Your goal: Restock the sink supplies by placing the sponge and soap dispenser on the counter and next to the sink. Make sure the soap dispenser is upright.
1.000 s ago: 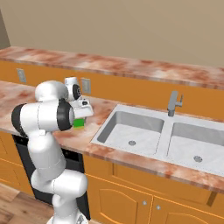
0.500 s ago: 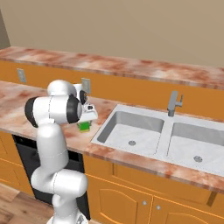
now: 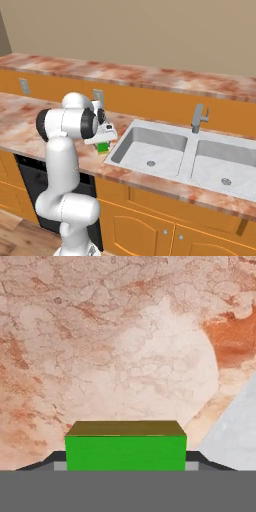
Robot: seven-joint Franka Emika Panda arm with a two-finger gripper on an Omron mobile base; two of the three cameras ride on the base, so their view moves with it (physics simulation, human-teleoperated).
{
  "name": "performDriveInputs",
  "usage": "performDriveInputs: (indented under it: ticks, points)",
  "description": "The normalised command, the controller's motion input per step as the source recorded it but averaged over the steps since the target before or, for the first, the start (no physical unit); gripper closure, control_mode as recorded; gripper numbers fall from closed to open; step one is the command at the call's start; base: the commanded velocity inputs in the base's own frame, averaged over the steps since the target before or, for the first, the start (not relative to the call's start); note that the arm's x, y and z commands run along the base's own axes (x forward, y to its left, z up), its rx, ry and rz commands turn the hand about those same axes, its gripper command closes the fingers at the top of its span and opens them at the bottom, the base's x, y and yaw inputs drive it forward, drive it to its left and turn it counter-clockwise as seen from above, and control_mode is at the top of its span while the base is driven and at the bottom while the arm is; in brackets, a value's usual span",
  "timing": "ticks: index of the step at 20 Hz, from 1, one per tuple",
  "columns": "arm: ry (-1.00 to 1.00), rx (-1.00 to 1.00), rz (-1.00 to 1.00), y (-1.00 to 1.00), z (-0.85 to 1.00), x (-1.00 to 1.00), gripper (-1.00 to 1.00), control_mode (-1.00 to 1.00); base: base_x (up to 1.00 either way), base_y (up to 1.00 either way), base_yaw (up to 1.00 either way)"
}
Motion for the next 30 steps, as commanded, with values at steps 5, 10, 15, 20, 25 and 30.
performDriveInputs:
  ticks: [5,10,15,20,25,30]
  points:
    - [0.00,0.01,0.00,0.38,-0.14,0.43,-1.00,-1.00,0.00,0.00,0.00]
    - [0.00,0.03,0.01,0.01,-0.03,0.22,-1.00,-1.00,0.00,0.00,0.00]
    - [-0.04,0.03,0.00,-0.24,0.25,0.00,-1.00,-1.00,0.00,0.00,0.00]
    - [-0.17,0.02,0.00,-0.41,0.71,-0.65,-1.00,-1.00,0.00,0.00,0.00]
    - [-0.22,0.14,0.00,-0.43,0.50,-1.00,-1.00,-1.00,0.00,0.00,0.00]
    - [-0.28,0.18,0.00,-0.18,0.35,-1.00,-1.00,-1.00,0.00,0.00,0.00]
